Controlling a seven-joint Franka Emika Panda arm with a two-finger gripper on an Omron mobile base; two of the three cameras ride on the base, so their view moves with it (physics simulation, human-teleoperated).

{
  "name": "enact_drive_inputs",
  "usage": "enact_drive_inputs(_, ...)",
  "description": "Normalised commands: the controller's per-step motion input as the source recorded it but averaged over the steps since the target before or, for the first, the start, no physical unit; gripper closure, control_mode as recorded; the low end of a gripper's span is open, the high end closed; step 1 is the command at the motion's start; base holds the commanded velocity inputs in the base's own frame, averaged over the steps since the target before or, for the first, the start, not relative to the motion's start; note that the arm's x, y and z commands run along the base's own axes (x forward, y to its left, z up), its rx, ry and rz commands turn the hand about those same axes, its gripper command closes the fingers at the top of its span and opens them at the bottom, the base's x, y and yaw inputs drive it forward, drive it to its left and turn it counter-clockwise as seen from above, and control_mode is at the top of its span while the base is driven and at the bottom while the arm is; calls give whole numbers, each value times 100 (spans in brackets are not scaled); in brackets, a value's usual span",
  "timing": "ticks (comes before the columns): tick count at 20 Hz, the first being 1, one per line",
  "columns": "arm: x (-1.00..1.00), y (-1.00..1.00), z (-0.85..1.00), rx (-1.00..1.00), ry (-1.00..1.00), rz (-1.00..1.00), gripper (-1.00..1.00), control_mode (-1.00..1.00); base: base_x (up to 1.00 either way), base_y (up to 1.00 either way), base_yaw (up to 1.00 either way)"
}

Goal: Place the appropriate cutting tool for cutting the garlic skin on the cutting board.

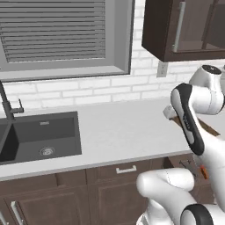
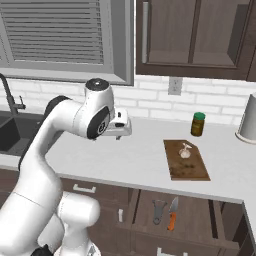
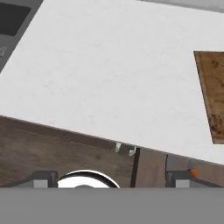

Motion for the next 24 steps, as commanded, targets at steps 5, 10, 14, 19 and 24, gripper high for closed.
enact_drive_inputs(5, -66, -46, -16, -2, -2, 10, -100, -100, 0, 0, 0)
enact_drive_inputs(10, -89, -69, -11, 4, 1, 0, -100, -100, 0, 0, 0)
enact_drive_inputs(14, -63, -81, -27, 7, 2, 0, -100, -100, 0, 0, 0)
enact_drive_inputs(19, -30, -100, -30, 13, 4, -2, -100, -100, 0, 0, 0)
enact_drive_inputs(24, 2, -84, -17, 5, 28, -2, -100, -100, 0, 0, 0)
